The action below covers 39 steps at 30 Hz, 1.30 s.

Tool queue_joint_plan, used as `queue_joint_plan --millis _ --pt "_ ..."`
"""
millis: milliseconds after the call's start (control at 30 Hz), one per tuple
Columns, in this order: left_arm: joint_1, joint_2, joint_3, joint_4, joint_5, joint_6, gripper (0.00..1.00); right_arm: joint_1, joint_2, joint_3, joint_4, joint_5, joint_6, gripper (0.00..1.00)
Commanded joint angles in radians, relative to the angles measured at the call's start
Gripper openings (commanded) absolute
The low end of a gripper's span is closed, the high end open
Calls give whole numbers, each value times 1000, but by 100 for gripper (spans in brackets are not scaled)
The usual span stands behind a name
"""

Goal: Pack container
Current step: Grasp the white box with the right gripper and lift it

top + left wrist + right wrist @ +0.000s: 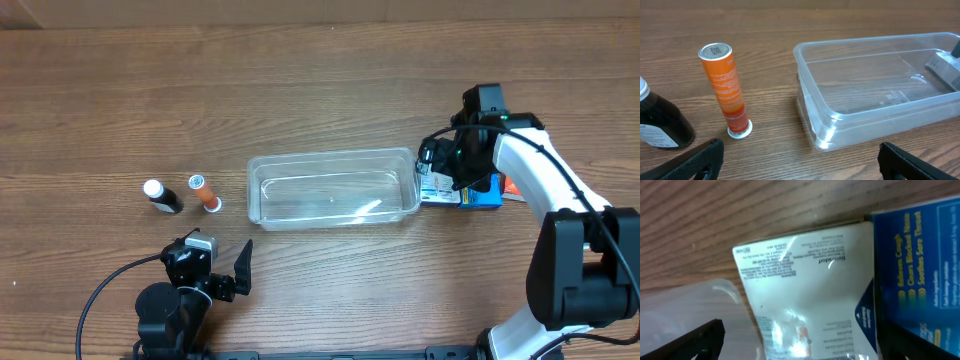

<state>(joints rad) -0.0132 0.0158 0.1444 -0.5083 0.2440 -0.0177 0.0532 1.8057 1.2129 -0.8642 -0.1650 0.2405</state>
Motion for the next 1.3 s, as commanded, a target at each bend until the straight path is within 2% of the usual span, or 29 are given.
queue_joint_plan --millis 0,167,233,333,500,633,733,800,900,933,1033,1233,1267 --pt "0 -10 -3 0 8 18 100 4 -4 -53 43 7 -5 100" --pt "0 -10 -3 0 8 18 100 4 -3 -62 74 8 -2 97" --pt "0 -10 -3 0 8 18 100 4 -3 -62 82 8 -2 86" --pt "0 -10 -3 0 8 18 100 4 -3 -62 85 8 -2 79" --pt "0 -10 -3 0 8 18 100 4 2 -62 85 16 -2 88" --pt "0 -10 -3 0 8 18 100 4 17 -62 86 31 -2 89" --pt "0 -10 -3 0 8 18 100 4 18 -62 91 33 0 84" --pt "0 -10 -3 0 8 18 100 4 20 -62 85 33 2 91" --pt "0 -10 -3 0 8 18 100 5 24 -62 86 34 2 95" --pt "0 -10 -3 0 8 18 100 5 30 -62 91 34 3 100" --pt "0 -10 -3 0 8 18 100 5 55 -62 101 34 2 99" --pt "0 -10 -3 0 8 18 100 5 63 -59 114 34 25 68" --pt "0 -10 -3 0 8 18 100 5 63 -50 102 34 25 67"
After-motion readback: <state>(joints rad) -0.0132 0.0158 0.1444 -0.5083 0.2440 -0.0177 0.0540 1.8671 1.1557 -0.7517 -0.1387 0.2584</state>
